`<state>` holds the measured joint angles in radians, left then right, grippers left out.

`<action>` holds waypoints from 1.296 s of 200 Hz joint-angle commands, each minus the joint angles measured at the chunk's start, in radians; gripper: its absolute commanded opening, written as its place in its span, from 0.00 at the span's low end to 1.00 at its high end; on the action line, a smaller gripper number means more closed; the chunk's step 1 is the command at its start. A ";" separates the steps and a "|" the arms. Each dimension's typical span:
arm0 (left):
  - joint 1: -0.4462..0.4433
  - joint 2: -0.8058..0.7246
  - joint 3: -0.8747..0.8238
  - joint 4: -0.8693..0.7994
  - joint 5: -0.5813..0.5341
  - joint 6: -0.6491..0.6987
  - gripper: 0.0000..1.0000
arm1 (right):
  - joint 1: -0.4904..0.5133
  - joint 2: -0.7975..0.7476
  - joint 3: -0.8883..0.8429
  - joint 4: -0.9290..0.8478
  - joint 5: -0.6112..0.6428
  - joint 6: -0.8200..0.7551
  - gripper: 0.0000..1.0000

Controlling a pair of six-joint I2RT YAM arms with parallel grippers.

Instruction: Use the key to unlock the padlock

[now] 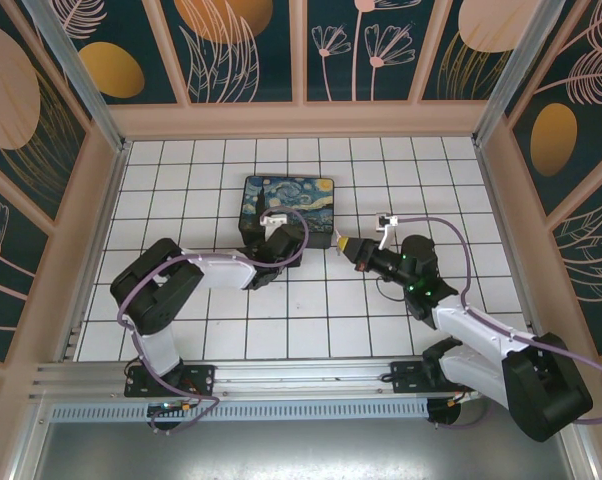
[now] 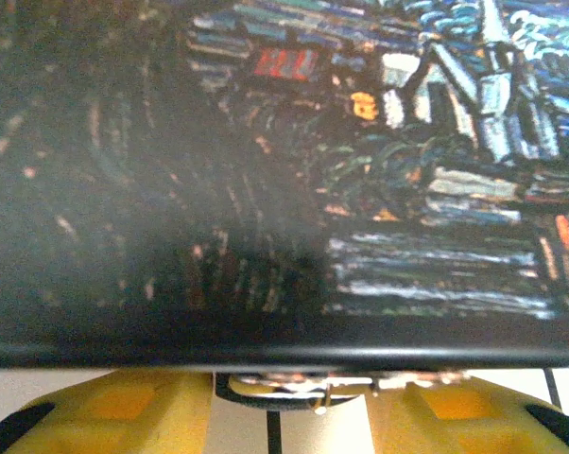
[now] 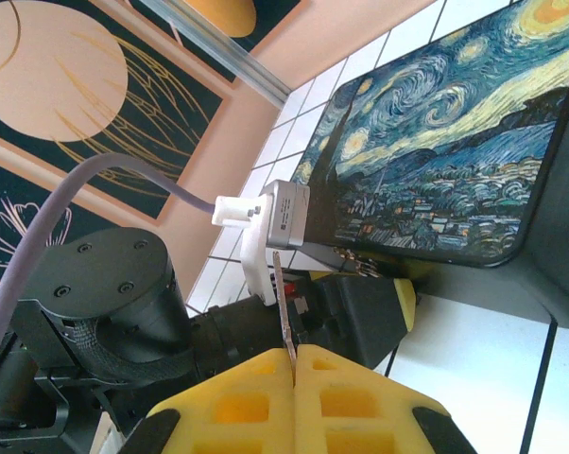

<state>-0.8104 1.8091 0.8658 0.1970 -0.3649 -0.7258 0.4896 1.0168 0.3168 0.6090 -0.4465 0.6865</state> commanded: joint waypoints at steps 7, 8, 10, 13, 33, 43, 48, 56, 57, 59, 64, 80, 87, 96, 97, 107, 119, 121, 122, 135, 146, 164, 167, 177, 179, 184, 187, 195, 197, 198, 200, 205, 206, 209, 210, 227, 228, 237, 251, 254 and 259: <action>-0.003 0.042 0.049 -0.044 -0.032 0.003 0.49 | -0.011 -0.035 -0.023 0.045 -0.012 0.004 0.00; -0.004 0.043 0.049 -0.046 -0.031 0.004 0.49 | -0.011 -0.036 -0.023 0.046 -0.012 0.004 0.00; -0.004 0.046 0.051 -0.047 -0.033 0.005 0.50 | -0.011 -0.038 -0.024 0.044 -0.012 0.005 0.00; -0.005 0.049 0.055 -0.051 -0.033 0.006 0.50 | -0.012 -0.039 -0.023 0.044 -0.012 0.005 0.00; -0.007 0.066 0.077 -0.074 -0.049 0.009 0.51 | -0.014 -0.055 -0.023 0.034 -0.012 0.002 0.00; -0.007 0.073 0.086 -0.080 -0.051 0.010 0.49 | -0.014 -0.060 -0.025 0.032 -0.012 0.003 0.00; -0.007 0.073 0.088 -0.080 -0.051 0.012 0.47 | -0.015 -0.062 -0.027 0.031 -0.011 0.004 0.00; -0.007 0.076 0.089 -0.083 -0.054 0.011 0.43 | -0.016 -0.064 -0.031 0.033 -0.011 0.005 0.00; -0.006 0.076 0.089 -0.083 -0.055 0.011 0.43 | -0.016 -0.065 -0.031 0.033 -0.011 0.005 0.00; -0.007 0.076 0.090 -0.084 -0.057 0.011 0.42 | -0.016 -0.065 -0.033 0.034 -0.011 0.005 0.00; -0.007 0.073 0.088 -0.083 -0.060 0.009 0.39 | -0.015 -0.066 -0.035 0.035 -0.011 0.007 0.00; -0.006 0.065 0.084 -0.082 -0.073 0.010 0.33 | -0.017 -0.072 -0.044 0.037 -0.011 0.012 0.00; -0.006 0.063 0.084 -0.085 -0.077 0.014 0.30 | -0.017 -0.075 -0.047 0.037 -0.011 0.013 0.00; -0.006 0.059 0.086 -0.092 -0.082 0.024 0.28 | -0.017 -0.081 -0.053 0.033 -0.009 0.013 0.00; -0.007 0.059 0.087 -0.094 -0.083 0.024 0.27 | -0.017 -0.082 -0.052 0.033 -0.009 0.014 0.00; -0.011 0.051 0.094 -0.111 -0.091 0.036 0.24 | -0.017 -0.088 -0.055 0.025 -0.008 0.014 0.00; -0.022 0.042 0.101 -0.155 -0.104 0.047 0.24 | -0.019 -0.097 -0.054 0.010 -0.005 0.012 0.00; -0.025 0.042 0.101 -0.163 -0.105 0.047 0.24 | -0.018 -0.099 -0.053 0.007 -0.004 0.011 0.00; -0.026 0.040 0.101 -0.168 -0.106 0.048 0.24 | -0.019 -0.100 -0.053 0.006 -0.004 0.010 0.00; -0.045 0.019 0.145 -0.222 -0.118 0.052 0.23 | -0.022 -0.106 -0.046 -0.018 0.003 0.004 0.00; -0.061 -0.004 0.159 -0.274 -0.123 0.046 0.22 | -0.026 -0.112 -0.040 -0.033 0.005 0.001 0.00; -0.074 -0.050 0.173 -0.362 -0.118 0.024 0.22 | -0.037 -0.122 -0.025 -0.058 0.002 -0.005 0.00; -0.075 -0.059 0.174 -0.376 -0.114 0.019 0.22 | -0.039 -0.123 -0.020 -0.064 0.000 -0.006 0.00; -0.082 -0.088 0.179 -0.431 -0.101 0.000 0.22 | -0.048 -0.130 0.002 -0.098 -0.004 -0.010 0.00; -0.084 -0.089 0.179 -0.441 -0.100 -0.003 0.22 | -0.050 -0.132 0.007 -0.105 -0.006 -0.011 0.00; -0.090 -0.125 0.179 -0.465 -0.092 -0.012 0.22 | -0.054 -0.137 0.022 -0.127 -0.007 -0.016 0.00; -0.093 -0.138 0.180 -0.483 -0.090 -0.018 0.22 | -0.056 -0.143 0.033 -0.144 -0.008 -0.019 0.00; -0.105 -0.169 0.187 -0.530 -0.078 -0.036 0.22 | -0.061 -0.153 0.062 -0.195 -0.005 -0.031 0.00; -0.106 -0.176 0.189 -0.539 -0.075 -0.040 0.22 | -0.061 -0.157 0.069 -0.206 -0.003 -0.034 0.00; -0.107 -0.180 0.189 -0.545 -0.071 -0.041 0.22 | -0.062 -0.158 0.074 -0.215 -0.002 -0.036 0.00; -0.110 -0.186 0.191 -0.556 -0.067 -0.044 0.22 | -0.061 -0.162 0.080 -0.228 -0.001 -0.039 0.00; -0.113 -0.205 0.196 -0.581 -0.057 -0.054 0.22 | -0.062 -0.169 0.097 -0.256 0.002 -0.046 0.00; -0.114 -0.208 0.197 -0.588 -0.054 -0.055 0.22 | -0.062 -0.171 0.099 -0.262 0.003 -0.047 0.00; -0.116 -0.217 0.203 -0.603 -0.048 -0.060 0.22 | -0.062 -0.176 0.108 -0.276 0.003 -0.050 0.00; -0.117 -0.221 0.204 -0.609 -0.046 -0.061 0.22 | -0.062 -0.177 0.111 -0.282 0.003 -0.051 0.00; -0.122 -0.260 0.250 -0.696 -0.015 -0.074 0.22 | -0.063 -0.206 0.141 -0.346 0.012 -0.054 0.00; -0.122 -0.261 0.253 -0.702 -0.013 -0.073 0.22 | -0.063 -0.208 0.142 -0.349 0.012 -0.054 0.00; -0.122 -0.270 0.294 -0.749 -0.003 -0.070 0.22 | -0.063 -0.225 0.149 -0.372 0.019 -0.052 0.00; -0.124 -0.267 0.370 -0.821 0.008 -0.059 0.22 | -0.063 -0.250 0.161 -0.406 0.027 -0.057 0.00; -0.123 -0.265 0.388 -0.834 0.010 -0.056 0.22 | -0.063 -0.256 0.164 -0.412 0.029 -0.059 0.00; -0.122 -0.260 0.415 -0.856 0.015 -0.053 0.22 | -0.063 -0.265 0.168 -0.420 0.033 -0.060 0.00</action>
<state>-0.9306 1.5845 1.1404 -0.5430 -0.3489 -0.7719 0.4332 0.7944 0.4458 0.2886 -0.4400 0.6552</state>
